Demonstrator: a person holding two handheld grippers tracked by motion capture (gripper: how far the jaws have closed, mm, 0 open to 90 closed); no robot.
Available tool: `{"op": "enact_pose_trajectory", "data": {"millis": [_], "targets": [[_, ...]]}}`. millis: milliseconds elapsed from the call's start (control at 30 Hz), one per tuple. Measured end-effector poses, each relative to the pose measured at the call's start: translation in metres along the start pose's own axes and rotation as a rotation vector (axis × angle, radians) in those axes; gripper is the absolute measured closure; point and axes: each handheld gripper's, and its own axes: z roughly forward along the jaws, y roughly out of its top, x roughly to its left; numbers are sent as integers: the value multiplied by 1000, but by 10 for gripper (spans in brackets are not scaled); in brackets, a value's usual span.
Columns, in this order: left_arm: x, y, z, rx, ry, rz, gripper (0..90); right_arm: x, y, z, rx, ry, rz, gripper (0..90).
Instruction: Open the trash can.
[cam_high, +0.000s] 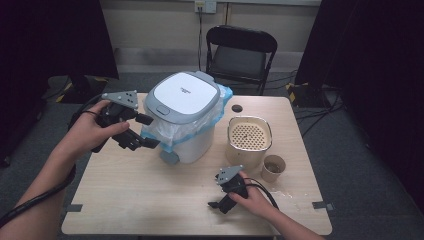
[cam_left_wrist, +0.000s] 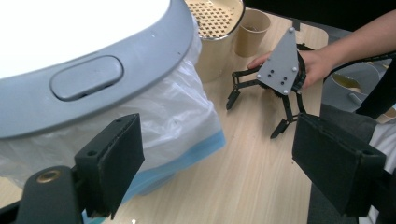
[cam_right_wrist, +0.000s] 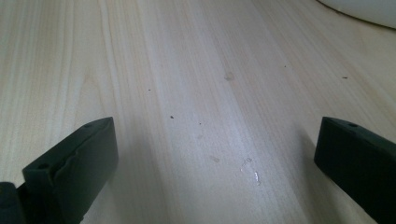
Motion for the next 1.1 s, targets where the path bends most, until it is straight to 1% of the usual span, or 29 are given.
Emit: {"op": "enact_pose_trajectory", "data": {"millis": [33,100,367,400,733,767,833,933,967,1033,1100], "targets": [[2,1,0,3,1,3,161,0,0,0,0,0,0,0],[4,2,1,-6,6,-5,161,0,0,0,0,0,0,0],[14,11,5,-2,16,-9,162,0,0,0,2,1,3,0],[16,14,6,5,19,0,162,0,0,0,2,1,3,0],[25,28,12,-6,32,-1,163,0,0,0,2,1,4,0],[26,28,13,-15,31,-8,163,0,0,0,2,1,4,0],[27,30,14,-7,29,1,163,0,0,0,2,1,4,0],[29,33,16,-2,33,1,163,0,0,0,1,1,4,0],[30,34,16,6,32,10,163,0,0,0,2,1,4,0],[30,35,18,-2,35,1,163,0,0,0,2,1,5,0],[31,36,19,2,35,4,163,0,0,0,2,1,4,0]]}}
